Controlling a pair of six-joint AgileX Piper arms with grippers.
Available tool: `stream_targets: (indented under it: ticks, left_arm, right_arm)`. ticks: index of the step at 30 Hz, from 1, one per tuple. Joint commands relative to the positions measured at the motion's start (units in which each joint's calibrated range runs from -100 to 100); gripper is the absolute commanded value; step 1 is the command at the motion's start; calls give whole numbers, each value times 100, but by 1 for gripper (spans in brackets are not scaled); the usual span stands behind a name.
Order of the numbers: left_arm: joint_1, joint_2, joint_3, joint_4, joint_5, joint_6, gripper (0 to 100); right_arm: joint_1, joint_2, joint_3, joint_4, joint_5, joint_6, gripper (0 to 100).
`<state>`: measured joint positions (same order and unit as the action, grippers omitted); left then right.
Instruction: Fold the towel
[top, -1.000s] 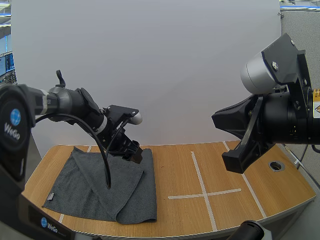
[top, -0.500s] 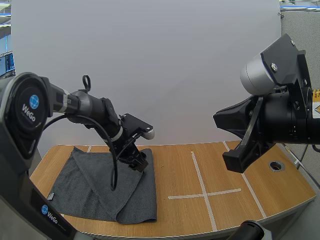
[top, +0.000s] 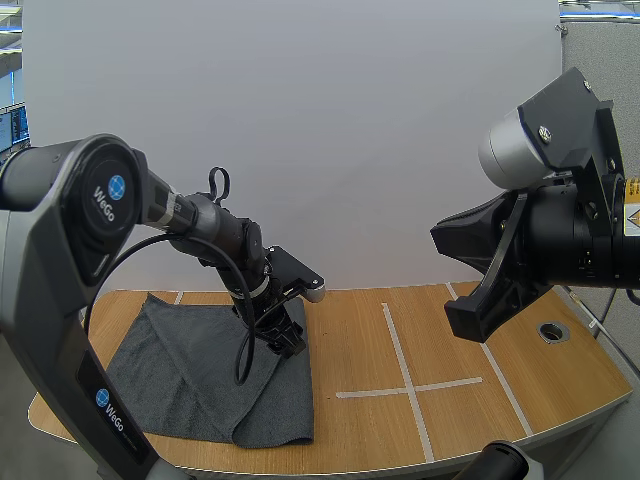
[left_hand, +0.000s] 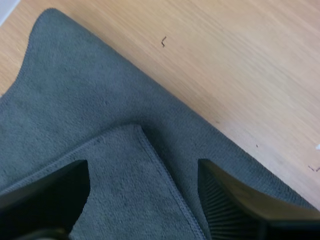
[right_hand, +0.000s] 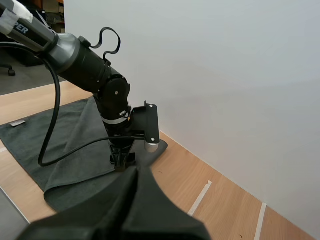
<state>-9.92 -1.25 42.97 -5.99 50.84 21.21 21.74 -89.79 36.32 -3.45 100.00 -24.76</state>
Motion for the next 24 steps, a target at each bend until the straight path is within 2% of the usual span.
stream_targets:
  ticks: [1,10,24]
  left_arm:
    - [-80,637,-597,346,-210,-399,99]
    - [-80,1152,-794,393,-75,-472,99]
    - [-80,1183,-794,463,-439,-498,95]
  right_arm:
    - [-111,-35,10,-24,0,-55,0]
    - [-111,-35,10,-24,0,-55,0]
    - [-111,-35,10,-24,0,-55,0]
